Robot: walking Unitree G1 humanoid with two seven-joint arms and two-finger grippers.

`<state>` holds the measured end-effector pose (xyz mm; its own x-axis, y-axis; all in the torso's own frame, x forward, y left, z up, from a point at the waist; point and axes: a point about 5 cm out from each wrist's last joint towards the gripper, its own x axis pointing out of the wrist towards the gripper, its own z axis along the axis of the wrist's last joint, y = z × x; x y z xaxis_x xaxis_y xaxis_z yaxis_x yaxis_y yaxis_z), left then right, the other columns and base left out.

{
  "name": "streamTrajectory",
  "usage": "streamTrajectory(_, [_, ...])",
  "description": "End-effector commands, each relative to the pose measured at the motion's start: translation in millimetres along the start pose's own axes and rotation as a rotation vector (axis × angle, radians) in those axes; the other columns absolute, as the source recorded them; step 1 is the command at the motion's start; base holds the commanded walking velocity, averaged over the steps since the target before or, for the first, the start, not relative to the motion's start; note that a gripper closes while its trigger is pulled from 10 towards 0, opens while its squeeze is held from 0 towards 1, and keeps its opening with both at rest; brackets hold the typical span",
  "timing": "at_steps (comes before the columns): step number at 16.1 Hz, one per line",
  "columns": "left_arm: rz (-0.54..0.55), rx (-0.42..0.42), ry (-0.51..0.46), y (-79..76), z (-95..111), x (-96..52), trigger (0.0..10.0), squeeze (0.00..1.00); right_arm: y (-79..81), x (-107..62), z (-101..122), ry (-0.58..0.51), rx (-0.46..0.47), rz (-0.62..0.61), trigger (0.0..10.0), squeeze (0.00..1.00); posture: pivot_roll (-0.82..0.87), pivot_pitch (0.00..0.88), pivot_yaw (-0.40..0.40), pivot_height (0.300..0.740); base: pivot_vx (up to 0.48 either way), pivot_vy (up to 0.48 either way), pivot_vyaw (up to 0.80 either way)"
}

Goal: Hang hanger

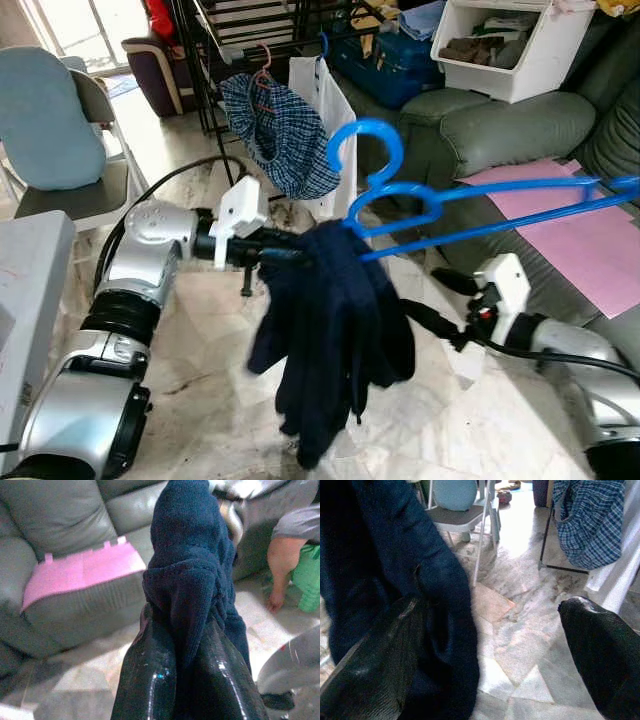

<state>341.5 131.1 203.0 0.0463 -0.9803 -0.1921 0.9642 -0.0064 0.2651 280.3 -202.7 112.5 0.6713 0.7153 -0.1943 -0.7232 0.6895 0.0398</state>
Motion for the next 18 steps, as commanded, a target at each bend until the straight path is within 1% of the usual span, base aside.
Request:
streamTrajectory(1, [-0.012, 0.048, -0.047, 1.0, 15, 3.2, 0.0, 0.0, 0.8, 4.9, 1, 0.001, -0.013, 0.01, 10.0, 0.0, -0.14, 0.0, 0.04, 0.74, 0.0, 0.0, 0.0])
streamTrajectory(3, [-0.018, 0.072, -0.078, 0.3, 24, 9.7, 0.0, 0.0, 3.2, 12.5, 0, -0.004, -0.005, 0.026, 10.0, 0.0, -0.13, 0.0, 0.038, 0.74, 0.0, 0.0, 0.0])
streamTrajectory(5, [-0.047, 0.067, -0.111, -2.4, 34, 13.8, 0.0, 0.0, 1.4, 18.2, -2, 0.003, -0.005, 0.017, 10.0, 0.0, -0.13, 0.0, 0.037, 0.74, 0.0, 0.0, 0.0])
streamTrajectory(7, [-0.095, 0.064, -0.158, -7.9, 50, 15.7, 0.0, 0.0, -6.5, 18.9, -10, 0.054, -0.026, -0.053, 10.0, 0.0, -0.13, 0.0, 0.035, 0.74, 0.0, 0.0, 0.0])
streamTrajectory(10, [-0.131, 0.016, -0.302, -12.1, 83, 16.2, 0.0, 0.0, -22.6, 16.9, -20, 0.104, -0.041, -0.214, 10.0, 0.0, -0.12, 0.0, 0.03, 0.74, 0.0, 0.0, 0.0])
streamTrajectory(11, [-0.122, 0.002, -0.336, -11.3, 90, 14.0, 0.0, 0.0, -27.7, 14.6, -24, 0.123, -0.045, -0.263, 10.0, 0.0, -0.12, 0.0, 0.03, 0.74, 0.0, 0.0, 0.0])
streamTrajectory(13, [-0.107, -0.011, -0.355, -10.9, 94, 11.0, 0.0, 0.0, -31.5, 11.5, -32, 0.153, -0.025, -0.299, 10.0, 0.0, -0.12, 0.0, 0.027, 0.74, 0.0, 0.0, 0.0])
streamTrajectory(14, [-0.086, -0.034, -0.38, -11.1, 100, 7.9, 0.0, 0.0, -33.8, 7.3, -42, 0.172, 0.033, -0.331, 8.6, 0.0, -0.12, 0.0, 0.027, 0.74, 0.0, 0.0, 0.0])
streamTrajectory(15, [-0.067, -0.046, -0.388, -10.0, 101, 6.0, 0.0, 0.0, -36.6, 2.1, -47, 0.179, 0.068, -0.365, 0.0, 0.0, -0.12, 0.0, 0.027, 0.74, 0.0, 0.0, 0.0])
streamTrajectory(16, [-0.056, -0.055, -0.389, -9.6, 101, 5.0, 0.0, 0.0, -38.4, -0.7, -49, 0.18, 0.081, -0.383, 0.0, 0.0, -0.12, 0.0, 0.027, 0.74, 0.0, 0.0, 0.0])
streamTrajectory(17, [-0.013, -0.06, -0.318, -8.5, 84, 0.6, 0.0, 0.0, -50.4, -13.6, -46, 0.14, 0.151, -0.488, 0.0, 0.0, -0.12, 0.0, 0.027, 0.74, 0.0, 0.0, 0.0])
streamTrajectory(18, [0.013, -0.082, -0.282, -9.3, 70, -1.4, 0.0, 0.0, -60.5, -23.1, -42, 0.109, 0.185, -0.567, 0.0, 0.0, -0.12, 0.0, 0.027, 0.74, 0.0, 0.0, 0.0])
